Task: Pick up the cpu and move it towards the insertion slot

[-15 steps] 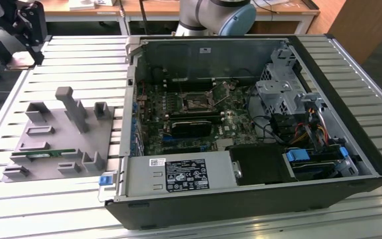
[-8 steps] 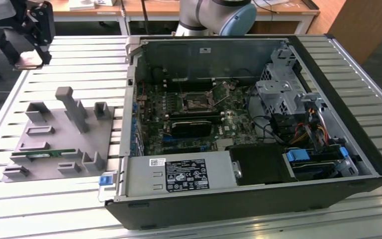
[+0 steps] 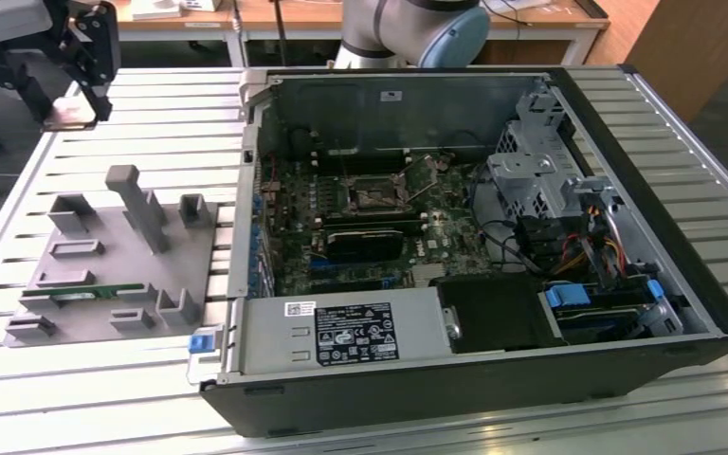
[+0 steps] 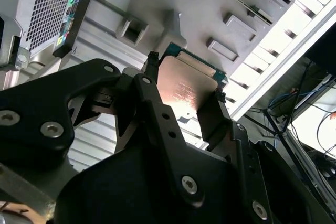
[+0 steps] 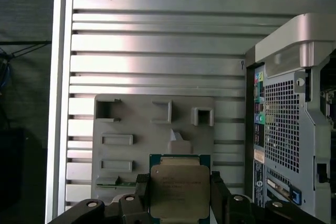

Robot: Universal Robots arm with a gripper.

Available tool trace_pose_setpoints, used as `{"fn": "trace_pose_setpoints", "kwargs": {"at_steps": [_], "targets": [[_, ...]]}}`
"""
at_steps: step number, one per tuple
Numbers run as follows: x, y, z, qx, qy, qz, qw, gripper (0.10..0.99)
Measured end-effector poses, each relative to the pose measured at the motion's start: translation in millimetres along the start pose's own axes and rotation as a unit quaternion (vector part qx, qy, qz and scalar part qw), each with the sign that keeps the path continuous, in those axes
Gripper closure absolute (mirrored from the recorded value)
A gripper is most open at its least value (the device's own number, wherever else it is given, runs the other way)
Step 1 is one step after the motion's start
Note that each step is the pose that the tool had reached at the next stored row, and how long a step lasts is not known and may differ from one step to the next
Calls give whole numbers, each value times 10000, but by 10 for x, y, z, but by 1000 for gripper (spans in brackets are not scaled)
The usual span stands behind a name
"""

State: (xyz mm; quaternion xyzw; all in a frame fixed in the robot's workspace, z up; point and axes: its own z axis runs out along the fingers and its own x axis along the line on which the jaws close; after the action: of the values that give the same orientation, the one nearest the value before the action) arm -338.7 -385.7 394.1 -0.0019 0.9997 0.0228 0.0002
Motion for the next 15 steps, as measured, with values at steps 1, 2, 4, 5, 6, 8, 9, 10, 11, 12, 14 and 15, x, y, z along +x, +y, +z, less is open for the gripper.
{"fn": "trace_pose_setpoints", "kwargs": {"at_steps": [1, 2, 4, 5, 6, 8, 9, 10, 11, 12, 14, 15], "targets": [[-15, 2, 0, 0, 0, 0, 10000, 545], [-31, 3, 0, 0, 0, 0, 10000, 545], [-60, 6, 1, 0, 0, 0, 10000, 545], [-74, 8, 1, 0, 0, 0, 10000, 545], [-89, 9, 1, 0, 0, 0, 10000, 545], [-118, 11, 1, 0, 0, 0, 10000, 545], [-134, 12, 1, 0, 0, 0, 10000, 545], [-149, 13, 1, 0, 0, 0, 10000, 545], [-163, 14, 1, 0, 0, 0, 10000, 545], [-178, 15, 1, 0, 0, 0, 10000, 545], [-206, 17, 1, 0, 0, 0, 10000, 545], [-220, 18, 1, 0, 0, 0, 10000, 545]]}}
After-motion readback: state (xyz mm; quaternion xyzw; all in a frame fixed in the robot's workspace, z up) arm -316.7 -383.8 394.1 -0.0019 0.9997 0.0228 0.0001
